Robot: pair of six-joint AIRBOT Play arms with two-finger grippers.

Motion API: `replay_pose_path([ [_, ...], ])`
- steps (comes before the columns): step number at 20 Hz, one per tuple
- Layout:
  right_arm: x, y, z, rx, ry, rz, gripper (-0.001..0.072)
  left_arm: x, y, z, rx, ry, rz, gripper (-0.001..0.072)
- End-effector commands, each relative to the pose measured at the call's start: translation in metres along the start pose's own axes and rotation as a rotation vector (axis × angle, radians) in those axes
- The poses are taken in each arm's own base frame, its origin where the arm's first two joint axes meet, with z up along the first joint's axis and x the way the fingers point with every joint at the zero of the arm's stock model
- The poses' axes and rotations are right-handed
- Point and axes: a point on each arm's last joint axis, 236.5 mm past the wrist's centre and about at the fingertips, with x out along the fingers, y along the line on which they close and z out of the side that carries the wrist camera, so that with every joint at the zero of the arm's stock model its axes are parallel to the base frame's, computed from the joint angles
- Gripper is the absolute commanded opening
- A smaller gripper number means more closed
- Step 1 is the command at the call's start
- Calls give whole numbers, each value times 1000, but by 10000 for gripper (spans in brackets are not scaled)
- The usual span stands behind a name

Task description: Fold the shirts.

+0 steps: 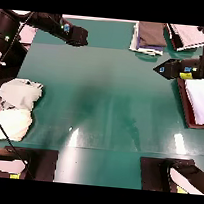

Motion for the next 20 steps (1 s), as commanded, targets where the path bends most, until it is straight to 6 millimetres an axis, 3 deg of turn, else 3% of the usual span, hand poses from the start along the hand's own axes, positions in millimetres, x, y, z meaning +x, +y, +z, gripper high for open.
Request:
replay_pose_path([
  [1,0,1,0,0,-1,1,18,0,0,0,1,0,0,31],
  [11,0,1,0,0,2,2,18,0,-1,1,-2,-3,-2,31],
  [14,0,1,0,0,2,2,18,-7,7,25,13,-102,25,31],
  [16,0,1,0,0,1,2,18,-34,41,12,20,-51,141,31],
  [20,0,1,0,-1,2,2,18,-130,127,-21,-76,-20,418,31],
])
